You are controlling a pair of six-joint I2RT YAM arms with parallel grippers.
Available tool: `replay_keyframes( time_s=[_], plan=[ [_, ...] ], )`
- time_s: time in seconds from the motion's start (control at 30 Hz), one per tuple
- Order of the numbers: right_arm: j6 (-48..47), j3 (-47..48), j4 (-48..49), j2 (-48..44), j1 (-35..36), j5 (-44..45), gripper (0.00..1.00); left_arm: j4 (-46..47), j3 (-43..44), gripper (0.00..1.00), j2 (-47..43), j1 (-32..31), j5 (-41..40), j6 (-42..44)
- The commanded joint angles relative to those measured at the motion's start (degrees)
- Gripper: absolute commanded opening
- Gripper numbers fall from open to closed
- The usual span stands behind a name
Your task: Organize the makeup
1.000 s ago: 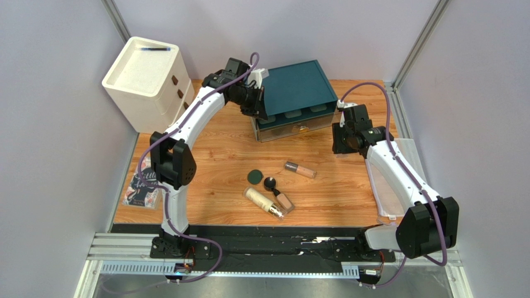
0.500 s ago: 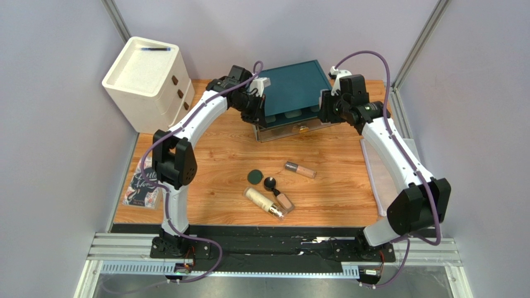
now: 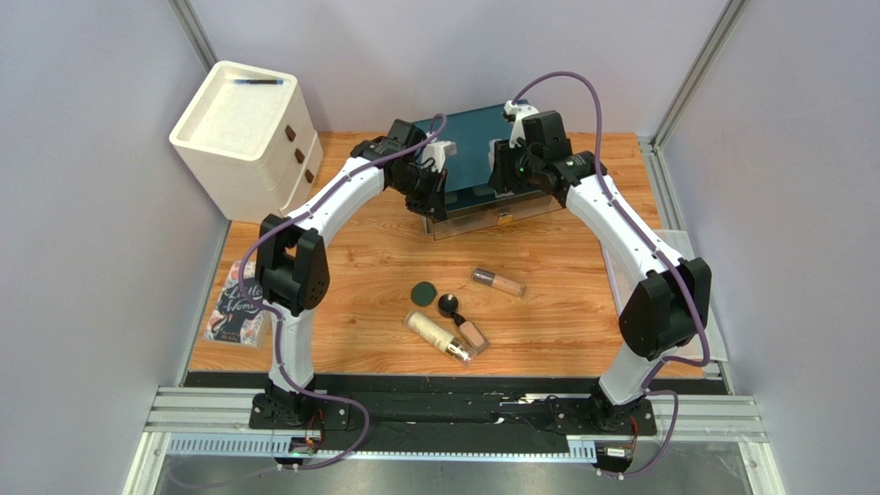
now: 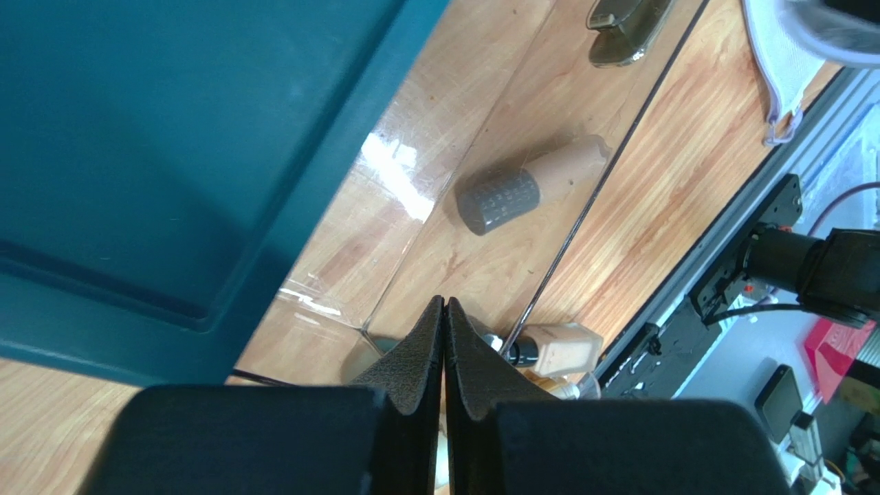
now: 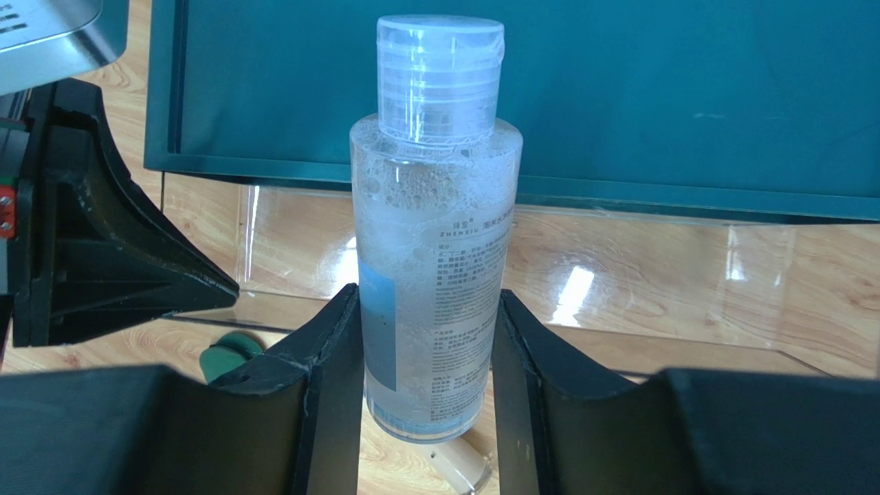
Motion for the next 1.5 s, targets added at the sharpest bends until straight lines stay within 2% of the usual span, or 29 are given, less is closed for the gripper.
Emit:
replay_keyframes(
  time_s=[0.0, 0.53, 0.83, 1.13, 1.37, 1.47],
  plan=[
    [0.95, 2.81, 3.7, 0.35, 0.85, -1.13, 0.0, 0.06, -2.06, 0.05, -4.51, -1.43, 2.55, 1.57],
    [-0.63, 0.27, 3.71, 1.05, 1.91, -2.27, 0.0, 0.5, -4.52, 0.05, -7.41, -2.04, 6.85, 3.86],
    [-11.61, 1.14, -1.56, 2.72, 2.7, -1.92, 0.0, 0.41, -5.76, 0.05, -7.94, -2.13, 5.63, 3.59],
    [-19.09, -1.84, -3.86, 1.85, 4.28, -0.08, 0.0, -1.78, 2.58, 0.07, -4.78, -1.78, 1.76, 0.87],
    [-19.27, 0.17, -6.93, 5.45, 4.37, 0.45, 0.23, -2.75, 11.99, 0.09, -0.92, 0.68, -0.87, -4.22],
    [-18.57, 0.7, -6.67, 6.85, 4.55, 0.54, 0.28, -5.81, 17.79, 0.09, 2.5, 2.35, -2.19, -6.68]
  ],
)
